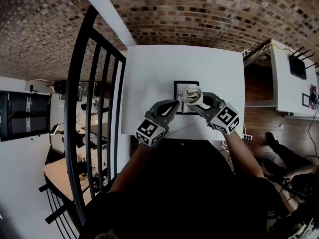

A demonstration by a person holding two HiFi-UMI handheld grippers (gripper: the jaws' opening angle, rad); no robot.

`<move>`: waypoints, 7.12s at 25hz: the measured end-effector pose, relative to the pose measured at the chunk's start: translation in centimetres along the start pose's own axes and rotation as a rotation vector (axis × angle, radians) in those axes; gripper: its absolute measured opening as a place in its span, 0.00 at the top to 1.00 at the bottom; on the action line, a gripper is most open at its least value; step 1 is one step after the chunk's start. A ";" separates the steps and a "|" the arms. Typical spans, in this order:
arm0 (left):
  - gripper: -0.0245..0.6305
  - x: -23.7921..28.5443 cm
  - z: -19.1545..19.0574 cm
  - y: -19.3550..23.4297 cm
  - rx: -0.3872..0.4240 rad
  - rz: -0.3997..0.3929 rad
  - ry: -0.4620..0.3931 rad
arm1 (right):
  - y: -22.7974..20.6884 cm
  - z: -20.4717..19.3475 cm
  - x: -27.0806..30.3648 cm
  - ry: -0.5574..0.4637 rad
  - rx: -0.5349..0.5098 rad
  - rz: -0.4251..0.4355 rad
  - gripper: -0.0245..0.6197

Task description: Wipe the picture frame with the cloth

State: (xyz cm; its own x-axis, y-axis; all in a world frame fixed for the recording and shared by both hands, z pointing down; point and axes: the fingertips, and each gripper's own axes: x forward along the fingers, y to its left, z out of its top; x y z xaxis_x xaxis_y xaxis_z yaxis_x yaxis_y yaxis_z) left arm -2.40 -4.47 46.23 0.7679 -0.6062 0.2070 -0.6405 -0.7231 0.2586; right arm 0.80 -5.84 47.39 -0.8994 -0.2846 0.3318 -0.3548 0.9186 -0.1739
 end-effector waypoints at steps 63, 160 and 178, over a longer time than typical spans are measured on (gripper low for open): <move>0.96 2.1 -6.8 2.9 -0.069 0.079 0.147 | -14.1 -23.6 3.6 1.250 -0.494 0.110 0.80; 0.96 0.6 -9.8 3.6 -0.097 0.107 0.236 | -5.0 -23.1 3.6 1.194 -0.510 0.169 0.79; 0.96 -2.9 -14.1 4.6 -0.162 0.170 0.289 | 2.6 -25.2 9.4 1.208 -0.599 0.285 0.79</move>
State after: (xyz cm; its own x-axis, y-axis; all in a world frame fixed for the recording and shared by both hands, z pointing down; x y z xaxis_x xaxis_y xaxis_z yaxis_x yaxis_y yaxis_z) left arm -7.43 -1.36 60.13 0.6357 -0.5780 0.5117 -0.7675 -0.5440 0.3391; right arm -2.19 0.77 73.40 -0.0346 0.0614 0.9975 0.2423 0.9688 -0.0513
